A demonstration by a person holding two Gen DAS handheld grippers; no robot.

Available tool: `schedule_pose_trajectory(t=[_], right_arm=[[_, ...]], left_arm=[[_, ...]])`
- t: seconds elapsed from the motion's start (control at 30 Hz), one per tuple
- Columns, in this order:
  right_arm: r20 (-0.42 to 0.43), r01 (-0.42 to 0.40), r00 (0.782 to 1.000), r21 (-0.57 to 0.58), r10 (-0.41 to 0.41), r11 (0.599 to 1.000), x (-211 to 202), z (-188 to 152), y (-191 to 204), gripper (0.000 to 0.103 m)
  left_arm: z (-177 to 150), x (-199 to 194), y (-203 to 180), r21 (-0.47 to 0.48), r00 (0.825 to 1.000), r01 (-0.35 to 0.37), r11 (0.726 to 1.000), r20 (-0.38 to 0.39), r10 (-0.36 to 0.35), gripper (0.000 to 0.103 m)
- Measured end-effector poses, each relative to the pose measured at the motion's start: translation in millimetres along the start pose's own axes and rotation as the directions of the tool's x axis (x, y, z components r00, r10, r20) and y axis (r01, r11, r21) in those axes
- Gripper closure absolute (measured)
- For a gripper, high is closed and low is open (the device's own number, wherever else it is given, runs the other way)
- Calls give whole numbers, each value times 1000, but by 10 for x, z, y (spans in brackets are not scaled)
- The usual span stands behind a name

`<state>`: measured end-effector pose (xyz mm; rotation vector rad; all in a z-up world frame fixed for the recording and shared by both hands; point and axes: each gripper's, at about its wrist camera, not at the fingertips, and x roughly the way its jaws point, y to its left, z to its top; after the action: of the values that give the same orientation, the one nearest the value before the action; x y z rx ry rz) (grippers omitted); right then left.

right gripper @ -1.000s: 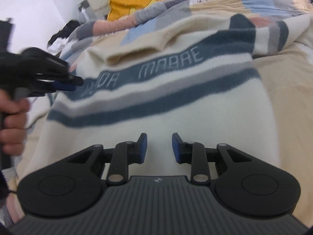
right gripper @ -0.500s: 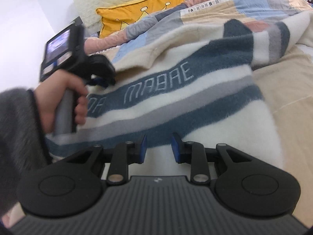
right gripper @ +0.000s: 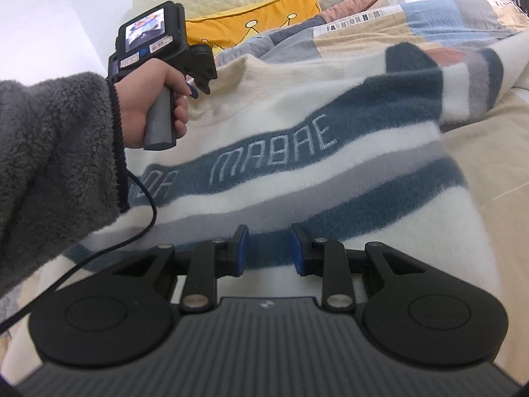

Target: Fold large clothes

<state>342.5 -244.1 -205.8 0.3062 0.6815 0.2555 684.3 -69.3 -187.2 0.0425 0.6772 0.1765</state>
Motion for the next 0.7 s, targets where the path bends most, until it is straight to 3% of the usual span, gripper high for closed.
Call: schedule_pose_trajectory(t=[0.17,0.37,0.53,0.7], right_arm=[[-1,-5,1000,18,5,1000,-55,17,-12,73],[12,11,1000,53,-11,999,-207,56,-41,70],[-1,13,1000,56,-13,998,-198,33,-37,70],[-3,8,1000,52,-8,999,-117,22,-50,73]], left_arm=[[-181,-409,95,-80,997,77,994,10,-76,82],[-445,-586,-118,0,981,192,981,-20,-192,79],[-550,-286,-331,7,985,157,988,-76,-156,79],[-518,99,-351,-50,991,116,992,-66,-120,78]])
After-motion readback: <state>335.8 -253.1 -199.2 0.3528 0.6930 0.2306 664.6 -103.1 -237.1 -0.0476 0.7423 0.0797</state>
